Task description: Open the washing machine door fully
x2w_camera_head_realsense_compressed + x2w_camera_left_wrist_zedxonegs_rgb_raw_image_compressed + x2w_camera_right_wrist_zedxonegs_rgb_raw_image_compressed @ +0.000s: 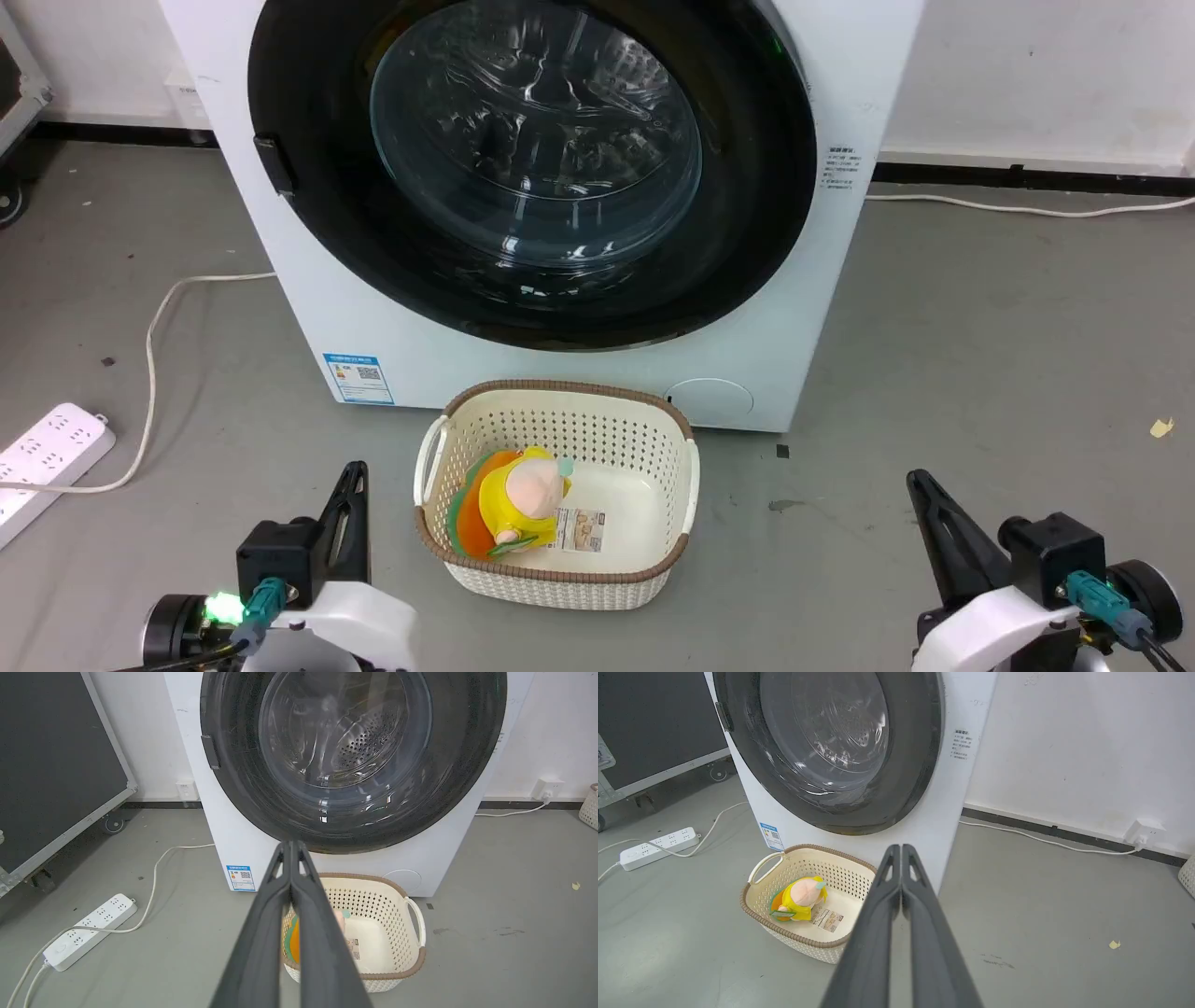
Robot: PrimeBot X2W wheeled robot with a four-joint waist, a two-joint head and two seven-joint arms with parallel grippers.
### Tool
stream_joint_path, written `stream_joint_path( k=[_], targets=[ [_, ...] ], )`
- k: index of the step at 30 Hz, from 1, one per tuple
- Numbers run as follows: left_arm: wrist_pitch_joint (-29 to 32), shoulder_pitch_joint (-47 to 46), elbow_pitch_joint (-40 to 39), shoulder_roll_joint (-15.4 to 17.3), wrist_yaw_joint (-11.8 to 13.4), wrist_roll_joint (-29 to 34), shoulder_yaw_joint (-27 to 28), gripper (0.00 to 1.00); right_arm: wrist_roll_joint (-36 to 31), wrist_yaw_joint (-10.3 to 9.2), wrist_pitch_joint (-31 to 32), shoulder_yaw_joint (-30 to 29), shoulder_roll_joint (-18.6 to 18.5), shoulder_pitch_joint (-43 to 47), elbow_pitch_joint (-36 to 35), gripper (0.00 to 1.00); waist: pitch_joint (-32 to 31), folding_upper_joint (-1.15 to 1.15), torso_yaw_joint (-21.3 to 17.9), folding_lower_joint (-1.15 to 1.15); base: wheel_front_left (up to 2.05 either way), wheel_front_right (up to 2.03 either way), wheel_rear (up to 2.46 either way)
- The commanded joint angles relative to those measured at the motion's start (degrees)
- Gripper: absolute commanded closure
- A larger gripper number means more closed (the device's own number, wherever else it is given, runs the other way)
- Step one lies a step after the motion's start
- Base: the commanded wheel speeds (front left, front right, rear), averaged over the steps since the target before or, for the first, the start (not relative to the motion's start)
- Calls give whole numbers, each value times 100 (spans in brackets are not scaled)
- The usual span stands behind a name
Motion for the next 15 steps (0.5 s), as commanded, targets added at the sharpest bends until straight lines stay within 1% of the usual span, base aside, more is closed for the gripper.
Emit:
stream_joint_path(
  k=[1, 15],
  targets=[
    [1, 9, 10, 10, -25, 50, -1, 100, -42, 5, 8, -15, 28, -68, -26, 100, 0, 0, 0, 0, 0, 0, 0],
    [1, 9, 10, 10, -25, 50, -1, 100, -42, 5, 8, -15, 28, -68, -26, 100, 0, 0, 0, 0, 0, 0, 0]
  ],
)
